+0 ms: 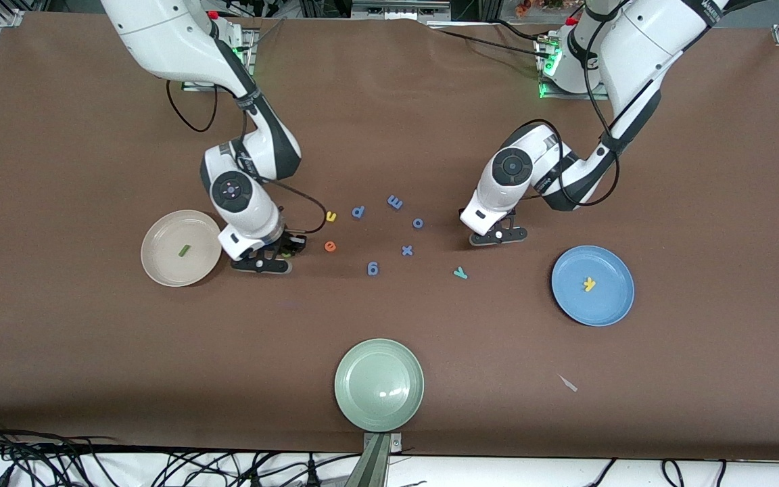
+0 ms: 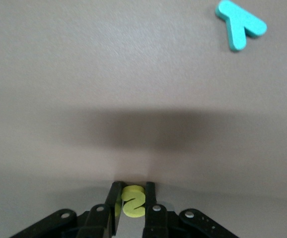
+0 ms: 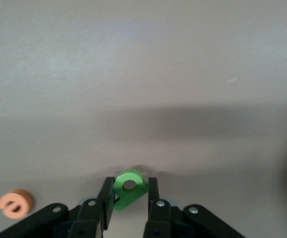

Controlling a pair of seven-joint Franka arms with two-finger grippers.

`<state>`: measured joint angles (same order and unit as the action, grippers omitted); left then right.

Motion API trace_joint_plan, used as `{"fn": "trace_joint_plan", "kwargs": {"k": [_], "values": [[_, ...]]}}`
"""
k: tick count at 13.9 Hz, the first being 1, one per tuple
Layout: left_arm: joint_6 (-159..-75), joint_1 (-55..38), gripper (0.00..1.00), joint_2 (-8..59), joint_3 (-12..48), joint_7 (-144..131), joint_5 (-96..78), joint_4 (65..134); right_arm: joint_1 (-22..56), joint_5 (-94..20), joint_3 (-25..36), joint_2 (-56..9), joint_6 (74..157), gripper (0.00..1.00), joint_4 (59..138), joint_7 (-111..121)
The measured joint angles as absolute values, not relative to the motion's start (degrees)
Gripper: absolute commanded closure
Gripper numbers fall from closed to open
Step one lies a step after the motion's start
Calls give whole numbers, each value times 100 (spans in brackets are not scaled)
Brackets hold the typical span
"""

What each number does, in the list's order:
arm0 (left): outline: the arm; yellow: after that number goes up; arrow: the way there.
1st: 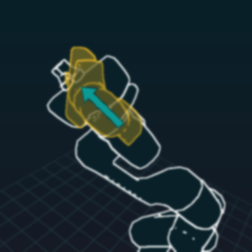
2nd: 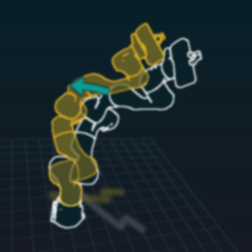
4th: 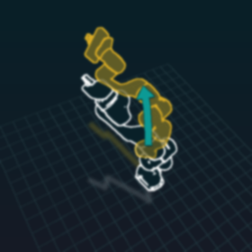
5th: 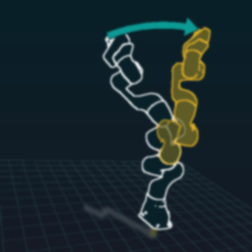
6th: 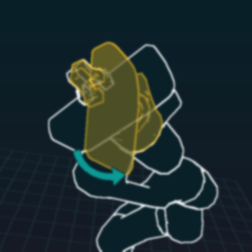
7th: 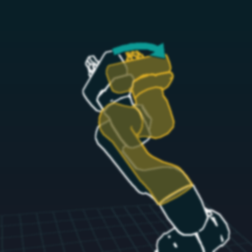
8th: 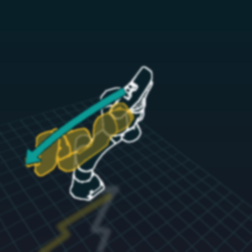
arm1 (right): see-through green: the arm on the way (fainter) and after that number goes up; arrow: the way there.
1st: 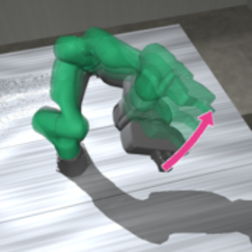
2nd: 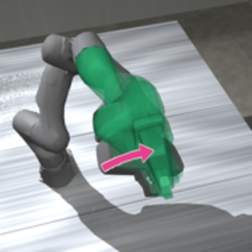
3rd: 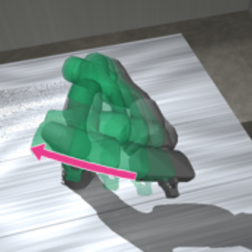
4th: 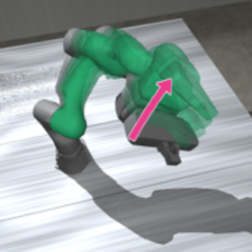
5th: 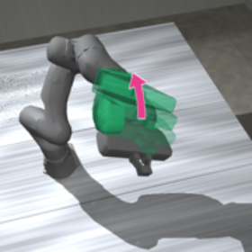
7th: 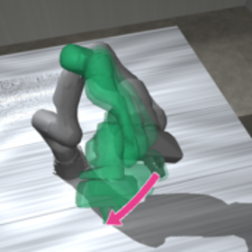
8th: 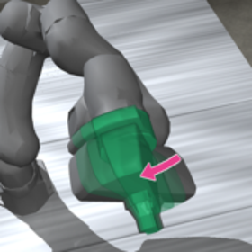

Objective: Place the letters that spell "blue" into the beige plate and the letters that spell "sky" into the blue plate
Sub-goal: 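Carry the z to the blue plate while the right gripper carries the green letter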

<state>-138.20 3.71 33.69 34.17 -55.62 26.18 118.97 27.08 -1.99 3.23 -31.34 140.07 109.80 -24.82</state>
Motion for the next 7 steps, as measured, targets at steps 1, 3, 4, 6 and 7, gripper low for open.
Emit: {"fn": "trace_joint_plan", "kwargs": {"k": [1, 3, 4, 6, 7], "values": [[-13589, 400, 100, 3350, 3416, -5560, 2628, 11775, 2701, -200, 495, -3013, 13732, 81, 10951, -2133], [-13004, 439, 100, 3289, 3417, -5452, 2648, 11414, 2675, -200, 859, -2775, 13266, 80, 10951, -1374], [-12692, 462, 100, 3254, 3415, -5289, 2649, 11205, 2658, -200, 1038, -2684, 13096, 80, 10972, -990], [-12139, 651, 100, 3199, 3407, -4643, 2650, 10768, 2640, -200, 1437, -2556, 13010, 80, 11148, -189], [-11984, 830, 100, 3185, 3399, -4206, 2650, 10595, 2634, -206, 1650, -2522, 13009, 77, 11262, 201]]}}
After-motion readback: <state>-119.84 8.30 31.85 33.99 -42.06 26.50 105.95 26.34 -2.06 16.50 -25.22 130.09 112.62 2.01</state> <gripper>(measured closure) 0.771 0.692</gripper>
